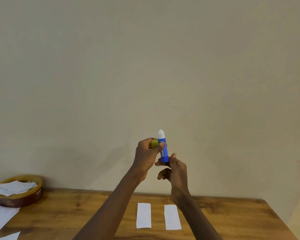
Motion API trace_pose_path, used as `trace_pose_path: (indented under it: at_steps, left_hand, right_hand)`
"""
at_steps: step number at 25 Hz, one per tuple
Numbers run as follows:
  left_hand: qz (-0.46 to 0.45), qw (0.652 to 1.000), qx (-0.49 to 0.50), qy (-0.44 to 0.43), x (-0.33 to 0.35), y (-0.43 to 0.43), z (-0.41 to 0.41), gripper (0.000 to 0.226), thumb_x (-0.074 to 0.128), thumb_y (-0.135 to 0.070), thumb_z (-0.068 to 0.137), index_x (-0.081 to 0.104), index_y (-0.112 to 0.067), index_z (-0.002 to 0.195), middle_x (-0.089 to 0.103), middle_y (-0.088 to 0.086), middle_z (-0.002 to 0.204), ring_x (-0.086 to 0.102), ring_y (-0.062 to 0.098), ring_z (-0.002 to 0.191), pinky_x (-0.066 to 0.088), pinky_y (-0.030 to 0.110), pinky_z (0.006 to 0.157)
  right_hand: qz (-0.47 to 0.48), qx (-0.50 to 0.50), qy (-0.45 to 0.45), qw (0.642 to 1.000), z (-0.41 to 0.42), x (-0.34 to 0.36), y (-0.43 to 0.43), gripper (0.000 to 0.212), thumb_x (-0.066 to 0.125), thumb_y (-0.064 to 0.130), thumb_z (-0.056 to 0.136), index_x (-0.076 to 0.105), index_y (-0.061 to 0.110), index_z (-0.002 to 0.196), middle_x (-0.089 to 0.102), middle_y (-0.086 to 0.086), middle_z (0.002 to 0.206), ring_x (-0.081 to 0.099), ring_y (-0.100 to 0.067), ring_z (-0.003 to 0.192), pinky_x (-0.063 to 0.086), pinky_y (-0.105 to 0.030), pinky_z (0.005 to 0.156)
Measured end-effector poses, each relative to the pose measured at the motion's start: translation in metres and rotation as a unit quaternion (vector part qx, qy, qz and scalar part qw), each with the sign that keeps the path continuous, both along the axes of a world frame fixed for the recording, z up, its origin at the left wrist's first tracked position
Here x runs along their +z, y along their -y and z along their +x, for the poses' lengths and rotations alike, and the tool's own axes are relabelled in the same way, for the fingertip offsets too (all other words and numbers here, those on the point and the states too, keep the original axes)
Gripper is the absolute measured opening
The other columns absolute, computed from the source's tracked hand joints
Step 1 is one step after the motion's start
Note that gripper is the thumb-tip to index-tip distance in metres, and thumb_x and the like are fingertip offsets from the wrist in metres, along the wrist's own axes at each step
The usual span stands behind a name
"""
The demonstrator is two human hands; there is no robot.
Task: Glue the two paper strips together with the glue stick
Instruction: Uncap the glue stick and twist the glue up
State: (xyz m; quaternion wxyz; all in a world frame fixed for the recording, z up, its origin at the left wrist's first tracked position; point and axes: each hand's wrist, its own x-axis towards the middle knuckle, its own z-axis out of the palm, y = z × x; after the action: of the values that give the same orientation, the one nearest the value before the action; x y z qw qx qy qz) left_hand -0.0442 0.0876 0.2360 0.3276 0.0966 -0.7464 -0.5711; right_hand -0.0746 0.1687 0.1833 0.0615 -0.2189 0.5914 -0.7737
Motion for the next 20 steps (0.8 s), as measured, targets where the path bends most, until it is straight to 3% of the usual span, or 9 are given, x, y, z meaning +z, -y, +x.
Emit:
trace_pose_path:
  at_steps: [4,8,11,13,16,18,20]
  left_hand:
    - [0.005,1.000,0.000,0.001,-0.0005,-0.0013,-0.0002,0.023,0.055,-0.016,0.085,0.059,0.002,0.098,0.064,0.021,0.095,0.059,0.031,0.088,0.050,0.035,0.080]
    - [0.004,1.000,0.004,-0.003,-0.0016,0.0011,0.0010,0.024,0.055,-0.015,0.085,0.057,0.004,0.100,0.060,0.012,0.092,0.057,0.023,0.084,0.053,0.016,0.067]
    - [0.008,1.000,0.002,-0.004,-0.0026,0.0020,0.0015,0.021,0.055,-0.015,0.085,0.059,0.002,0.096,0.061,0.014,0.090,0.056,0.024,0.082,0.050,0.022,0.072]
    - [0.006,1.000,0.000,-0.004,-0.0017,0.0002,0.0021,0.015,0.056,-0.015,0.085,0.060,-0.002,0.092,0.062,0.014,0.087,0.056,0.024,0.080,0.050,0.020,0.066]
    - [0.008,1.000,0.006,-0.005,-0.0026,0.0026,0.0025,0.019,0.055,-0.016,0.085,0.059,0.001,0.094,0.061,0.014,0.089,0.057,0.023,0.081,0.049,0.011,0.057]
    - [0.010,1.000,0.001,-0.008,-0.0032,0.0032,0.0033,0.020,0.055,-0.015,0.085,0.060,0.002,0.095,0.062,0.016,0.091,0.057,0.024,0.081,0.050,0.015,0.064]
    - [0.010,1.000,-0.003,-0.005,-0.0019,0.0009,0.0030,0.015,0.055,-0.014,0.085,0.061,-0.002,0.092,0.063,0.020,0.090,0.056,0.026,0.081,0.049,0.029,0.074]
  right_hand:
    - [0.010,-0.046,-0.051,0.998,0.0011,-0.0030,0.0035,0.004,0.056,0.020,0.084,0.055,0.019,0.088,0.060,-0.003,0.083,0.054,-0.008,0.045,0.044,-0.010,0.043]
    - [0.011,0.025,-0.009,1.000,0.0008,-0.0016,0.0026,0.024,0.034,0.025,0.093,0.057,0.015,0.093,0.066,0.000,0.080,0.057,-0.006,0.042,0.045,-0.011,0.043]
    - [0.022,-0.020,-0.048,0.998,0.0035,-0.0042,0.0054,0.003,0.050,0.023,0.087,0.054,0.024,0.088,0.060,0.002,0.084,0.056,-0.003,0.045,0.045,-0.009,0.044]
    - [0.015,-0.035,-0.051,0.998,0.0033,-0.0044,0.0057,0.006,0.053,0.019,0.086,0.057,0.023,0.084,0.061,0.000,0.079,0.055,-0.003,0.044,0.044,-0.008,0.043]
    - [0.012,0.040,0.001,0.999,0.0017,-0.0024,0.0029,0.029,0.034,0.028,0.093,0.061,0.019,0.087,0.068,-0.001,0.079,0.060,-0.008,0.047,0.047,-0.013,0.049]
    - [0.017,0.040,-0.002,0.999,0.0027,-0.0028,0.0031,0.024,0.035,0.032,0.092,0.057,0.024,0.090,0.066,-0.002,0.088,0.062,-0.008,0.050,0.049,-0.016,0.054]
    - [0.015,-0.012,-0.035,0.999,0.0024,-0.0050,0.0048,0.005,0.050,0.026,0.088,0.054,0.025,0.089,0.061,-0.003,0.089,0.059,-0.003,0.049,0.048,-0.013,0.050]
